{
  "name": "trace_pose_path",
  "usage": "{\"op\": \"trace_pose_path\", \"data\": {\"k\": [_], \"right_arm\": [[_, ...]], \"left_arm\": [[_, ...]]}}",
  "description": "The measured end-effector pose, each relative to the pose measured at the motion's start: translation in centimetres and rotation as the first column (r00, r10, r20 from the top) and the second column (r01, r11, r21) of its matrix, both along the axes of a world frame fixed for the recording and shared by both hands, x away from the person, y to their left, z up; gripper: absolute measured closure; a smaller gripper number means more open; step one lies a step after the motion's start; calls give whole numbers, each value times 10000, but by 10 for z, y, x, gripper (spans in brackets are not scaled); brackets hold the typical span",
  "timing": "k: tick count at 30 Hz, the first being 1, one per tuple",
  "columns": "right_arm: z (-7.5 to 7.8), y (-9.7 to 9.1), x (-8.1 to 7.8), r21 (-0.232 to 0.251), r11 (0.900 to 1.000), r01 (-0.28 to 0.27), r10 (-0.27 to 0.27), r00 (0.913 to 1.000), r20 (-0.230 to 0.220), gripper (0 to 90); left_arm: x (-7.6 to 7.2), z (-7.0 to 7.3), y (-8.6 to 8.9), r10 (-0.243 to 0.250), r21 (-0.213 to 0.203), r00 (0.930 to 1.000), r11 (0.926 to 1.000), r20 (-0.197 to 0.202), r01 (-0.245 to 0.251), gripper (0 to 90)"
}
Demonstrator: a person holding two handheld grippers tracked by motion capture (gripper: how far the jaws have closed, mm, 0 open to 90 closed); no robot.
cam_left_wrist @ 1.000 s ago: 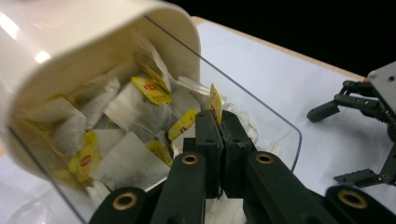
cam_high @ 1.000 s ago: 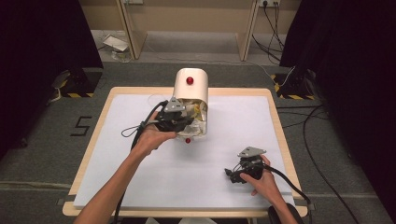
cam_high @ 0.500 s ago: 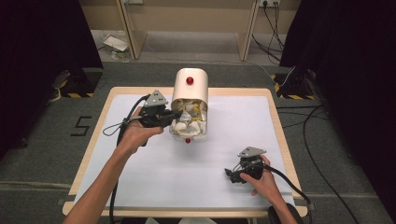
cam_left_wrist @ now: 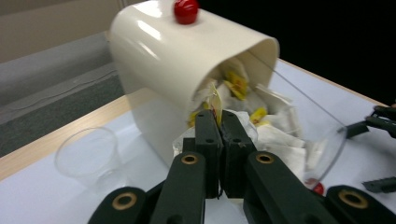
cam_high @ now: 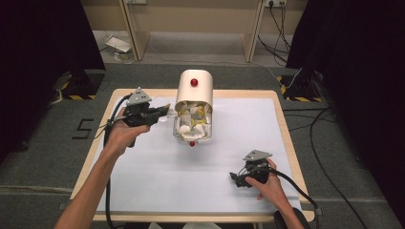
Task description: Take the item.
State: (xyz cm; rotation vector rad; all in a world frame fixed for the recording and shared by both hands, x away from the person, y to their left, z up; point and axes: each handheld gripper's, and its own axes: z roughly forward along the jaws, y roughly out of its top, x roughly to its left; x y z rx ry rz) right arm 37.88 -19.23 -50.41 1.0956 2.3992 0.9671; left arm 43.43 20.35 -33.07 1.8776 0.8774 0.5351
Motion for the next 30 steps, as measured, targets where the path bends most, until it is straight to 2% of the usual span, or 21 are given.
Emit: {"op": "trace_pose_path", "data": {"k": [4, 5, 7, 8, 9, 13, 16, 24, 30], "right_arm": [[0, 0, 0, 3, 10000, 0, 0, 10000, -5, 3], [0, 0, 0, 1, 10000, -2, 2, 10000, -3, 3], [0, 0, 0, 2, 10000, 0, 0, 10000, -2, 3], [0, 0, 0, 2, 10000, 0, 0, 10000, 2, 3], [0, 0, 0, 4, 10000, 1, -1, 10000, -1, 3], [0, 0, 0, -6, 10000, -1, 1, 10000, -3, 3], [0, 0, 0, -2, 10000, -1, 1, 10000, -11, 3], [0, 0, 0, 3, 10000, 10, -10, 10000, -14, 3], [0, 0, 0, 4, 10000, 10, -10, 10000, -17, 3]], "left_arm": [[9, -5, 12, 525, 38, 9986, 9986, 39, -525, 872], [14, -8, 16, 803, 119, 9967, 9967, 75, -804, 871], [18, -10, 18, 886, 161, 9960, 9959, 97, -888, 871], [28, -16, 21, 1063, 54, 9943, 9943, -68, -1063, 871], [28, -16, 21, 1063, 54, 9943, 9943, -68, -1063, 871], [43, -28, 23, 1442, 321, 9894, 9891, -166, -1436, 871], [50, -34, 24, 1470, 351, 9889, 9886, -189, -1463, 868], [66, -45, 26, 1877, 301, 9820, 9819, -228, -1870, 869], [71, -49, 28, 2037, 248, 9786, 9789, -289, -2030, 868]]}}
